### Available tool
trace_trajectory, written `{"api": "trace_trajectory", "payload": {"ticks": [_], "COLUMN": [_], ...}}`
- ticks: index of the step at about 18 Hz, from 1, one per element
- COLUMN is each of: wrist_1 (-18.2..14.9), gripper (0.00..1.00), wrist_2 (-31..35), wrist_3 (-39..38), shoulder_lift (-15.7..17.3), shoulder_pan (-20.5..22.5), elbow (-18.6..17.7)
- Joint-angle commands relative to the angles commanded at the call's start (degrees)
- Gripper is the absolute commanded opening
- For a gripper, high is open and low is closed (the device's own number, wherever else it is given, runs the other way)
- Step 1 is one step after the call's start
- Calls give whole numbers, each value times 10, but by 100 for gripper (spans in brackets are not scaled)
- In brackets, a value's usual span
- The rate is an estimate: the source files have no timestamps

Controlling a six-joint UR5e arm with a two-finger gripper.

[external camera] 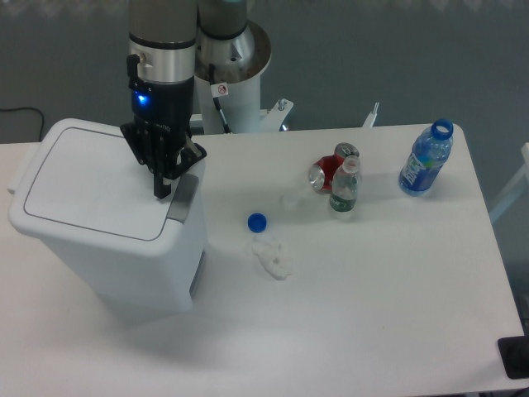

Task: Close the trash can

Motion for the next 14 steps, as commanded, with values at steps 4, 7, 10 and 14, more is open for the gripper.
{"api": "trace_trajectory", "payload": {"ticks": [4,7,10,14], "wrist_1": [-1,-1,-1,0], "gripper": [4,33,68,100], "wrist_2": [-1,-4,-37,-44], "wrist_3": [0,-1,-9,-1], "shoulder_lift": [0,1,5,4], "shoulder_pan": [1,7,41,111], "elbow": [5,26,38,40]}}
